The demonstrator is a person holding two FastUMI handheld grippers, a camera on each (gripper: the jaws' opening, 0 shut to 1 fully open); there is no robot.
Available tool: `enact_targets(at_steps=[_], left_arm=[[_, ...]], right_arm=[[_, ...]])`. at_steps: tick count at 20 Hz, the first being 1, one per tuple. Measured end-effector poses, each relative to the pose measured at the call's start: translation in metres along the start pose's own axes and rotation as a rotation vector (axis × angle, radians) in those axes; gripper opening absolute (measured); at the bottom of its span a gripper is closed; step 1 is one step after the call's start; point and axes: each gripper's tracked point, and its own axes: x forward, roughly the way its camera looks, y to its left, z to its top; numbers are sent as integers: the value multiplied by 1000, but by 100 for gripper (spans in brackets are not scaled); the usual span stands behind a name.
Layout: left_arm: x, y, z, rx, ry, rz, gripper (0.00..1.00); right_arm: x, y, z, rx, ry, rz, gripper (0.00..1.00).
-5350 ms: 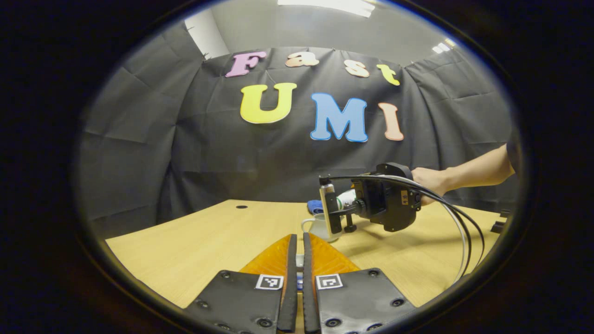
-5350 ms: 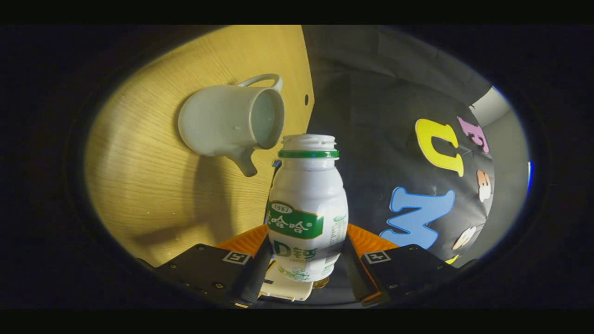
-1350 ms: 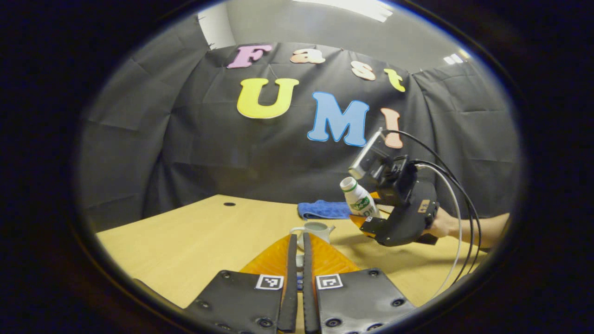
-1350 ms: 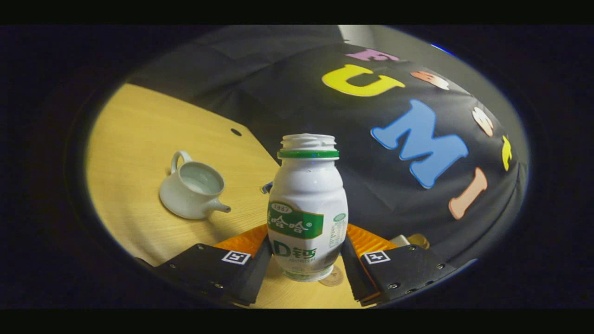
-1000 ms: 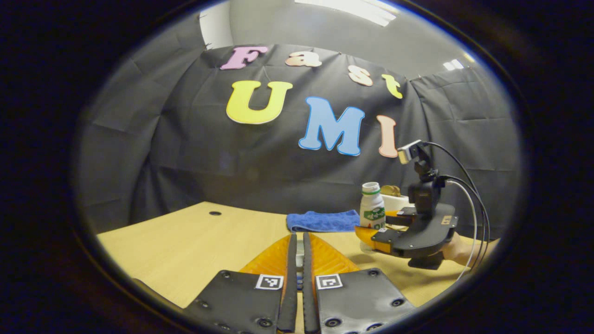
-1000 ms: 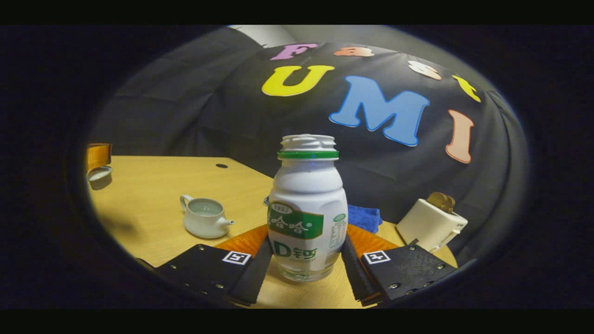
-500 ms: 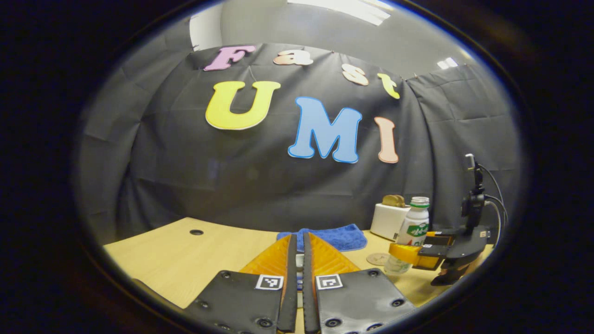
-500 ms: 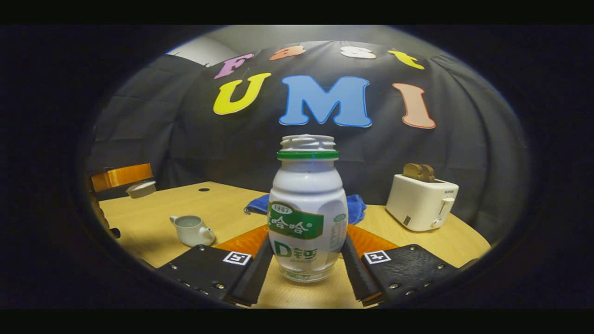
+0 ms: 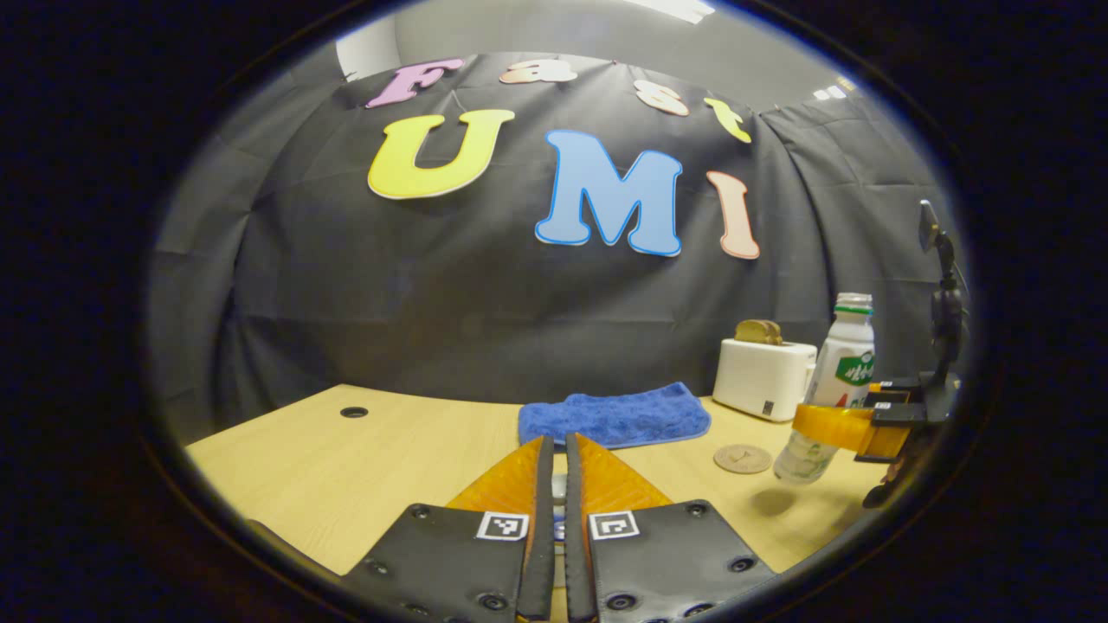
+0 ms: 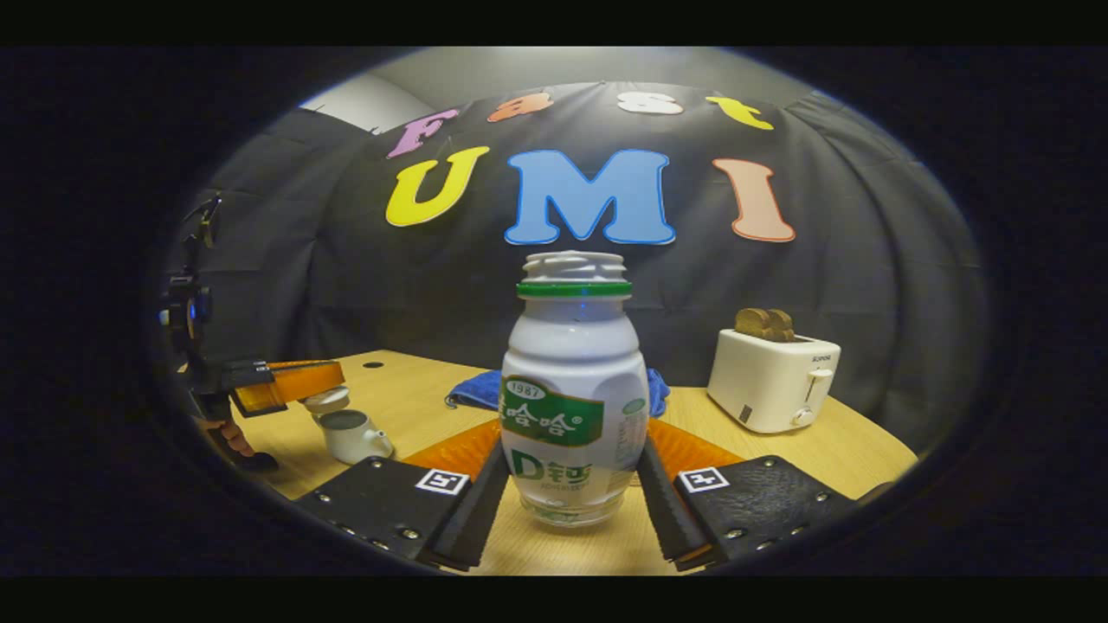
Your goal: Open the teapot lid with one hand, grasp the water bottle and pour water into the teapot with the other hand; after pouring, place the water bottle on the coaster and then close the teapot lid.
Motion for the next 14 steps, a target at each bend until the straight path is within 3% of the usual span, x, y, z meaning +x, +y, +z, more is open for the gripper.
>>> enact_targets(at_steps=[2, 12, 14], left_arm=[[6, 1, -9, -8, 18, 0, 12], [14, 0, -34, 9, 59, -16, 15], [13, 0, -33, 19, 53, -15, 12]], right_arm=[[4, -3, -1, 12, -4, -12, 73], [14, -18, -5, 1, -14, -60, 74], [20, -26, 1, 3, -29, -71, 74]])
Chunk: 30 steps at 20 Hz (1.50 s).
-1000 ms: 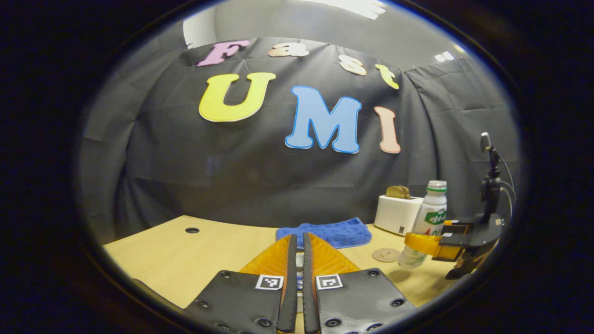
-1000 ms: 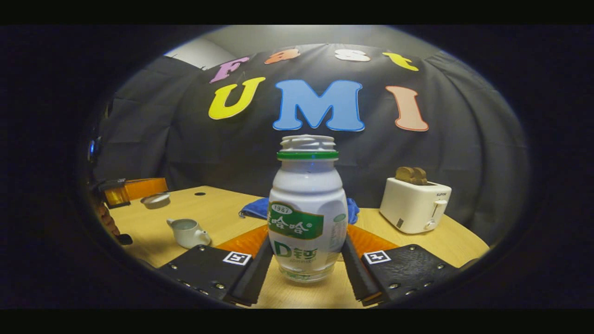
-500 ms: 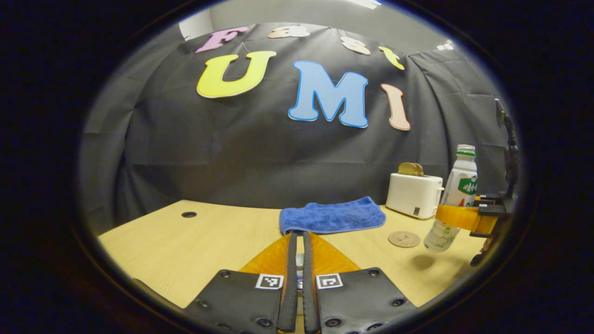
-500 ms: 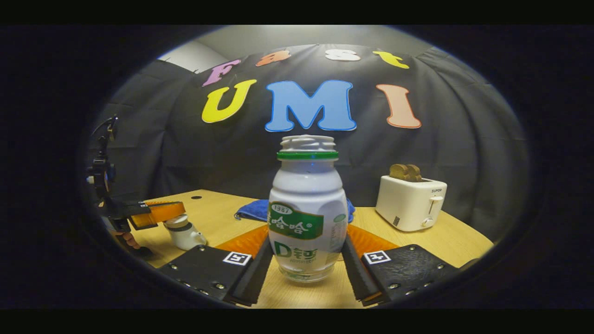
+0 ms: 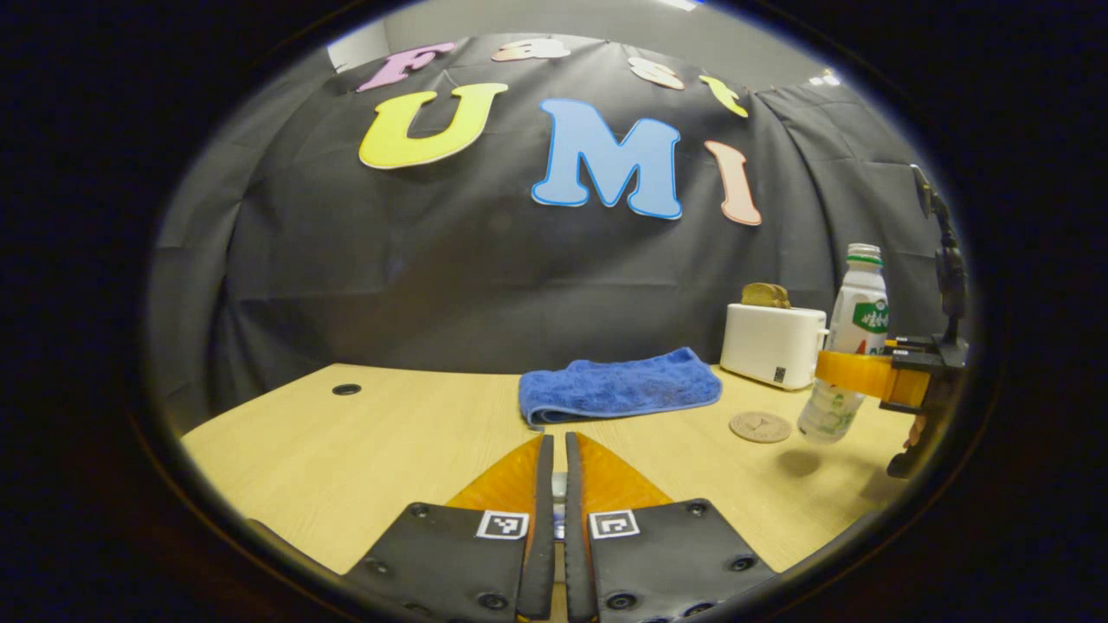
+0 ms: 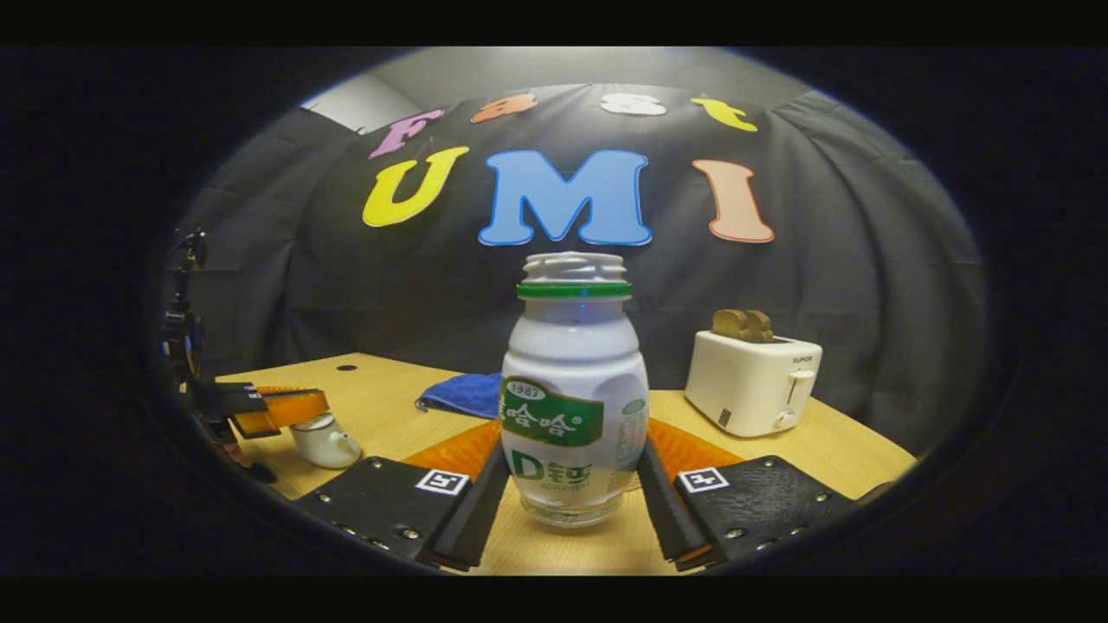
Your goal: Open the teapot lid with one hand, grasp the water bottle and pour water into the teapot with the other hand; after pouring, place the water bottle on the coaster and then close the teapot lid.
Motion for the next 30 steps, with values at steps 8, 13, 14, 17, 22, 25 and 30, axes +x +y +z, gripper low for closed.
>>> enact_targets(at_steps=[8, 13, 14, 17, 22, 25, 30], left_arm=[[-11, 10, 11, -10, -43, 25, 34], [-45, 23, 66, -42, -228, 38, 55], [-50, 23, 70, -40, -248, 38, 60], [-49, 17, 68, -12, -249, 26, 70], [-45, 7, 63, 27, -232, 8, 70], [-45, 7, 63, 48, -236, 13, 70], [-47, 5, 66, 50, -247, 3, 71]], right_arm=[[67, -24, -3, 25, 44, -5, 74], [96, -34, -19, 42, 96, -14, 73], [96, -36, -26, 34, 106, -19, 73], [98, -34, -35, 14, 123, -12, 73], [98, -35, -45, 9, 138, -14, 74], [97, -39, -40, 24, 119, -12, 74], [98, -42, -53, 1, 169, -46, 95]])
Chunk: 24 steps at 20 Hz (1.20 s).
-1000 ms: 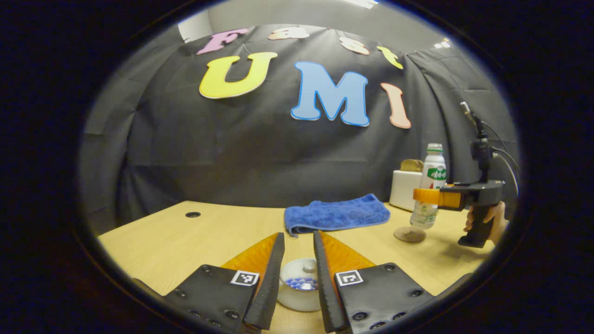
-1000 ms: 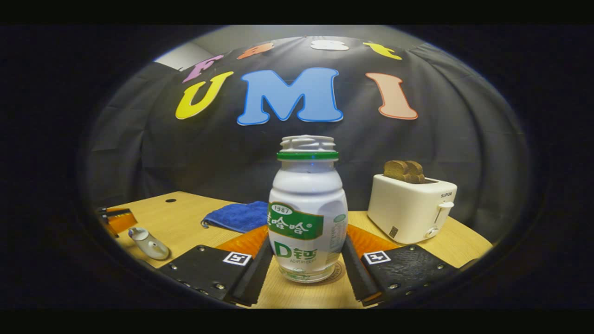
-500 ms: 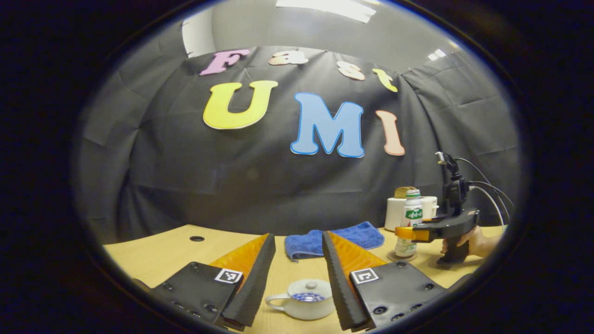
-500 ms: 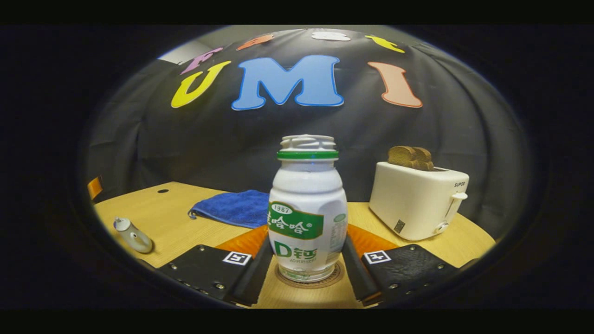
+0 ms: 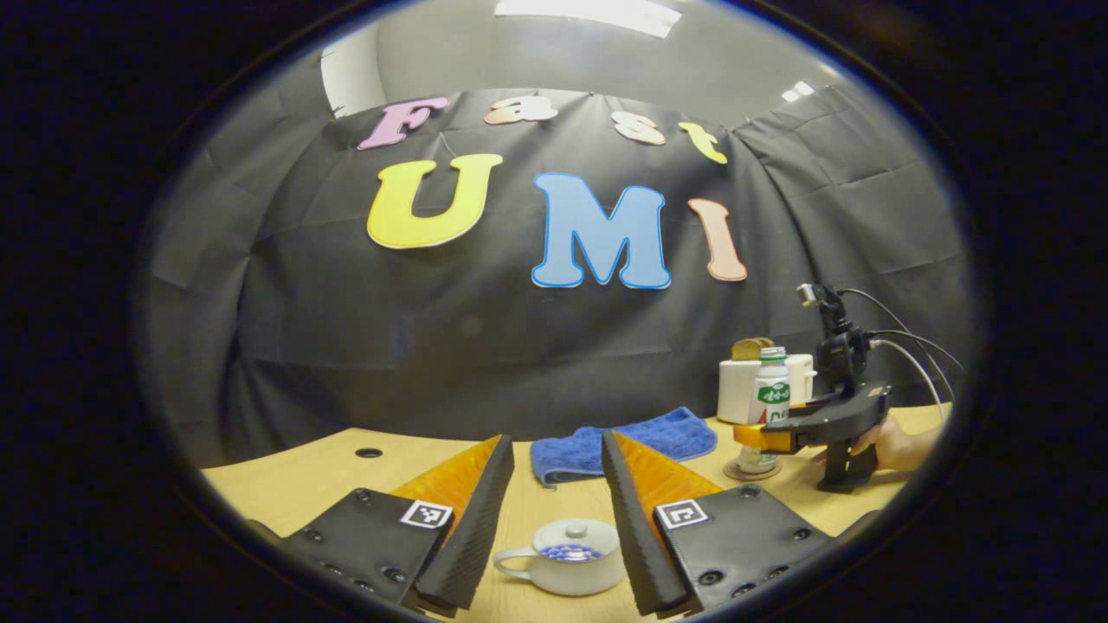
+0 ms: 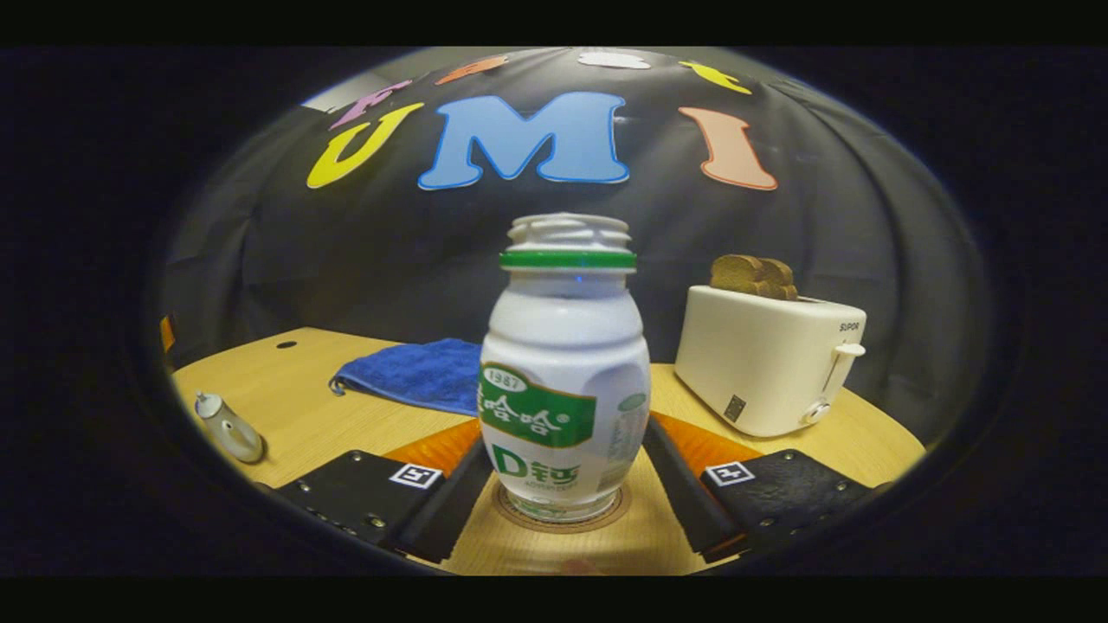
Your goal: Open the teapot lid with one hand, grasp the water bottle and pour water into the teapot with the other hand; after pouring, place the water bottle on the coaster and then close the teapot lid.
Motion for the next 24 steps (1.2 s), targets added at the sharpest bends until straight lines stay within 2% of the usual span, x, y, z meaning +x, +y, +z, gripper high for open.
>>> enact_targets(at_steps=[4, 7, 8, 9, 12, 13, 14, 16, 18, 20, 24], left_arm=[[-2, -2, 5, -1, -23, -5, 71], [-3, -4, 7, -4, -30, -15, 81], [-4, -5, 7, -3, -33, -18, 84], [-5, -6, 8, -4, -34, -15, 86], [-13, -13, 6, -25, -18, -17, 89], [-20, -19, 7, -22, -1, -20, 89], [-30, -28, 11, -6, 8, -20, 96], [-53, -53, 18, 26, 26, -40, 98], [-79, -75, 17, -3, 53, -49, 99], [-104, -89, 11, -47, 79, -34, 99], [-135, -90, -21, -46, 141, 27, 100]], right_arm=[[-10, -2, 15, -50, -51, -27, 97], [-29, -2, 23, -72, -81, -32, 97], [-39, 2, 24, -64, -86, -20, 80], [-52, 5, 25, -60, -92, -6, 96], [-107, 11, 28, -54, -136, 2, 97], [-129, 14, 28, -50, -149, 1, 80], [-150, 19, 26, -54, -167, 1, 96], [-187, 26, 21, -44, -186, -34, 96], [-215, 37, 2, -17, -165, -81, 96], [-235, 56, -10, 3, -163, -75, 96], [-263, 88, -34, 67, -138, -22, 96]])
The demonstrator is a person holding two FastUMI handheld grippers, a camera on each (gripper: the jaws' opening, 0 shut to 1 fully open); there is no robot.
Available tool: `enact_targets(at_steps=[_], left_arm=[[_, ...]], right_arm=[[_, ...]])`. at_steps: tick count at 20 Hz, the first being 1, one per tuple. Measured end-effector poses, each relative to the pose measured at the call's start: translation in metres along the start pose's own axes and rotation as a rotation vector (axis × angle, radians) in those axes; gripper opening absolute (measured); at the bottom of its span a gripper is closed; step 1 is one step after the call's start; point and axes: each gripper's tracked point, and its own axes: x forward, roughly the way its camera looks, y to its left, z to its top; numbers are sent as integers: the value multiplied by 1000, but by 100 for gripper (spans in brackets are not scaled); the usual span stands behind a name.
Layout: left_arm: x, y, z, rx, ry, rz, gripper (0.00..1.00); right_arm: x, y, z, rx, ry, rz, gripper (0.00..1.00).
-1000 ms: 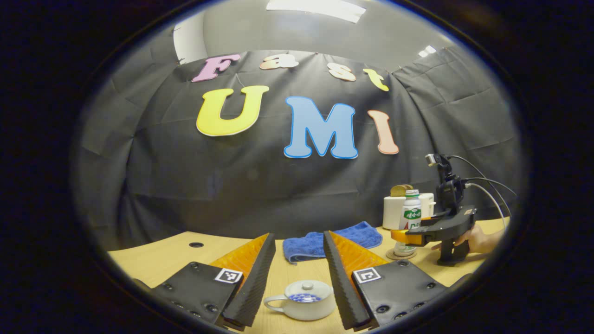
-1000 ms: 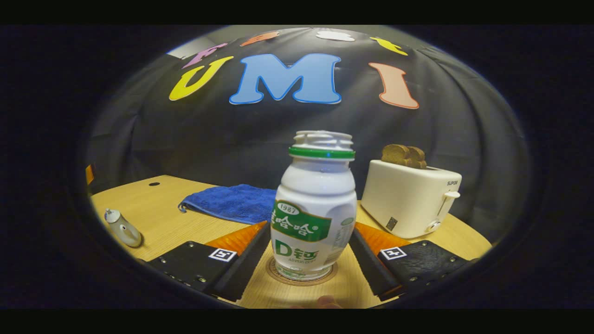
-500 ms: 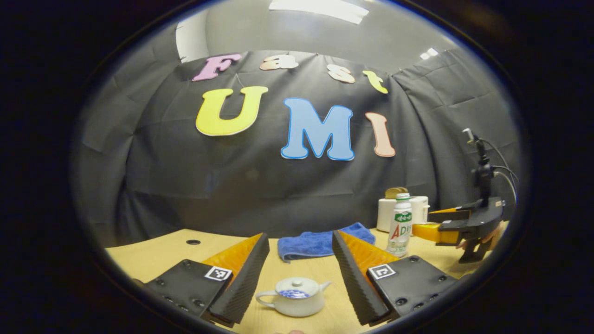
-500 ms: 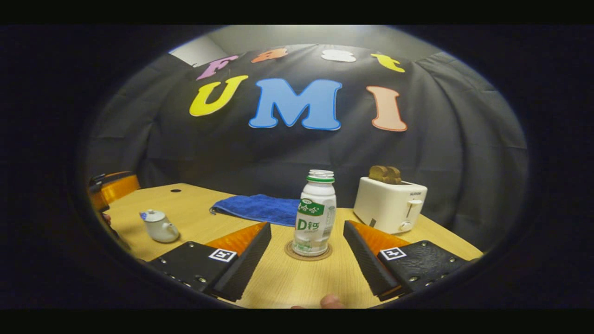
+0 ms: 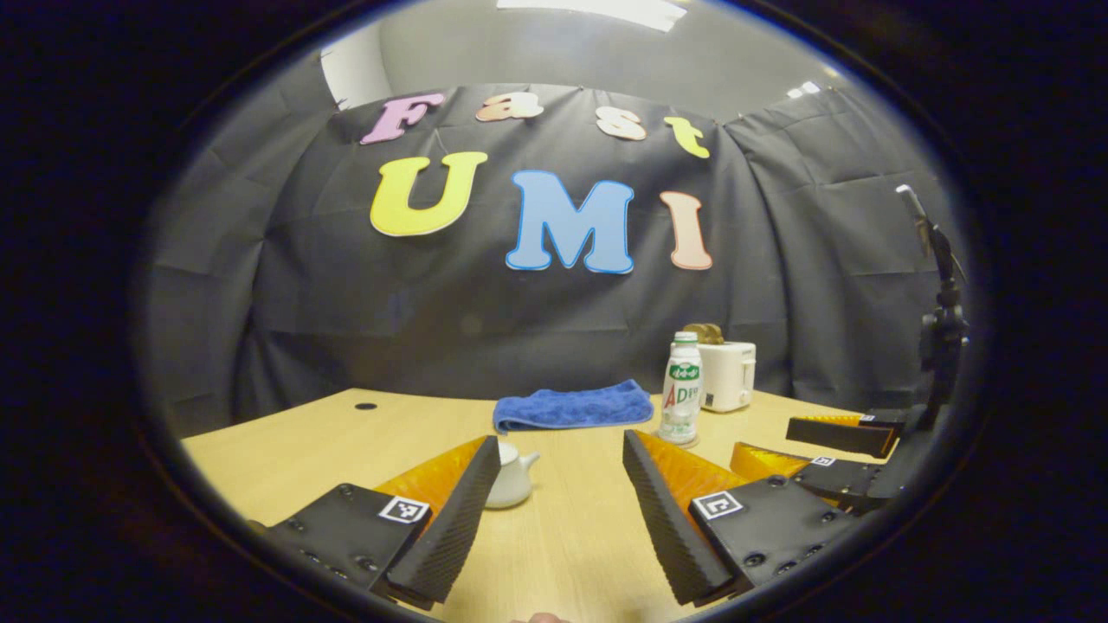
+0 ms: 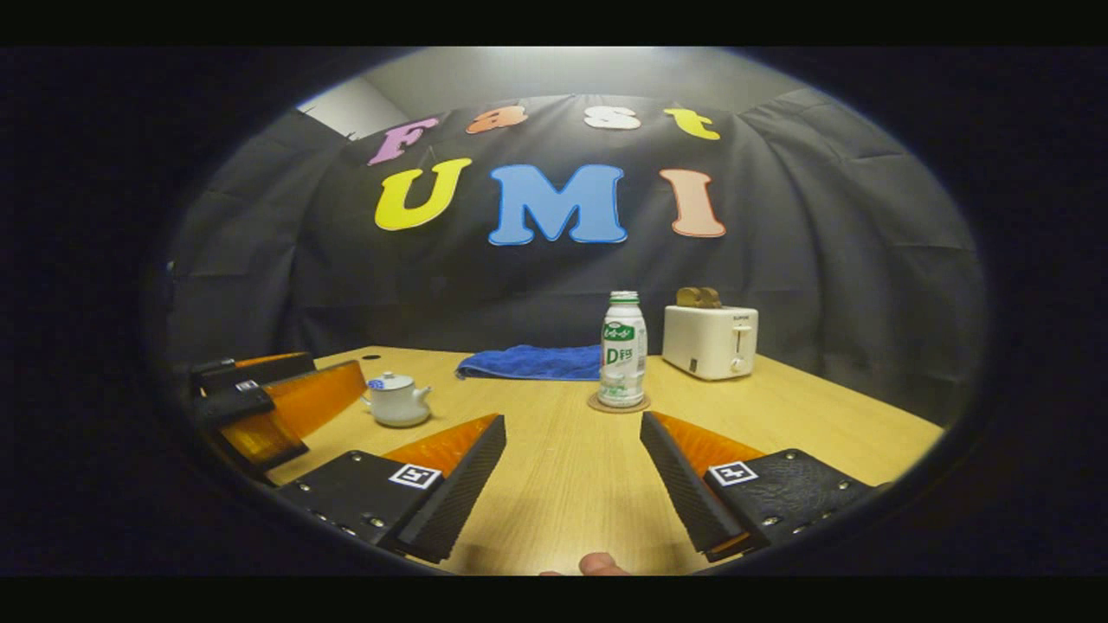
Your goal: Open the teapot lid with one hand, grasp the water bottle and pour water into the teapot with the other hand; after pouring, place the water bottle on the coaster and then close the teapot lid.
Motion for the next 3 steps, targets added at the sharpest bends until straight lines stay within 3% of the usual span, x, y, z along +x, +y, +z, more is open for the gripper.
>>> enact_targets(at_steps=[3], left_arm=[[-11, 10, -11, 30, -17, 68, 100]], right_arm=[[-12, 4, 6, -29, -70, -35, 97]])
